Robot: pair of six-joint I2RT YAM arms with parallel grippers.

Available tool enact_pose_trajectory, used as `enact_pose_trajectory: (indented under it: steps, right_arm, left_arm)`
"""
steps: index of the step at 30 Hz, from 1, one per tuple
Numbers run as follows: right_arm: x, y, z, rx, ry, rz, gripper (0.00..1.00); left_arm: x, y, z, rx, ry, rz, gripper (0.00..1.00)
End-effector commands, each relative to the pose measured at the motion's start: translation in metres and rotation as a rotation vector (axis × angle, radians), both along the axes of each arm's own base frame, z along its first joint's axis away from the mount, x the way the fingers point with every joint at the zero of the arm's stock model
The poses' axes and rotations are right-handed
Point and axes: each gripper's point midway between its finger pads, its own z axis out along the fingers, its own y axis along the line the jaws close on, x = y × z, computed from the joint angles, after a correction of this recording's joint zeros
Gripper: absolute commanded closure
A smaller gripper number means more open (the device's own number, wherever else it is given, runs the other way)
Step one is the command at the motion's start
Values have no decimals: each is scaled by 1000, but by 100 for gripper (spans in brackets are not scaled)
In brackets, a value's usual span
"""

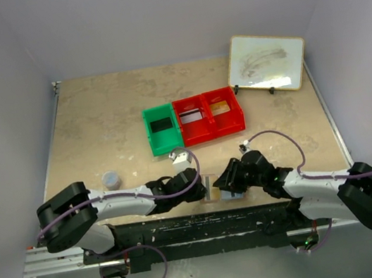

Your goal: Take the credit cards out of the card holder

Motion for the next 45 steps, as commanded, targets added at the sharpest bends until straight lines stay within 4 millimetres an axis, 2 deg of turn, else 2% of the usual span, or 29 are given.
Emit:
enact_pose_trajectory:
  steps: [1, 7, 14, 25, 37, 39, 43, 45]
  right_arm:
    - [-6, -14, -22, -66, 55, -38, 60]
    - [-3, -12, -16, -43, 43, -53, 60]
    - [0, -24, -17, -103, 75, -122, 61]
    - [1, -27, -18, -137, 92, -135, 62]
    - [-7, -34, -44, -224, 171, -132, 65]
    - [-4, -30, -42, -201, 143, -113, 66]
    - [-3, -8, -26, -50, 67, -42, 69]
    - [-4, -7, -25, -35, 72, -45, 70]
  left_arm:
    - [3, -13, 12, -18, -25, -37, 91]
    - [4, -6, -4, 12, 5, 8, 96]
    - [-2, -1, -22, 57, 44, 14, 100]
    - [-3, 2, -25, 74, 48, 8, 100]
    - [-3, -2, -23, 61, 48, -1, 100]
    - [-3, -2, -23, 63, 48, -1, 100]
    - [-3, -1, -23, 60, 48, 1, 100]
    - [-3, -1, -22, 57, 46, 6, 100]
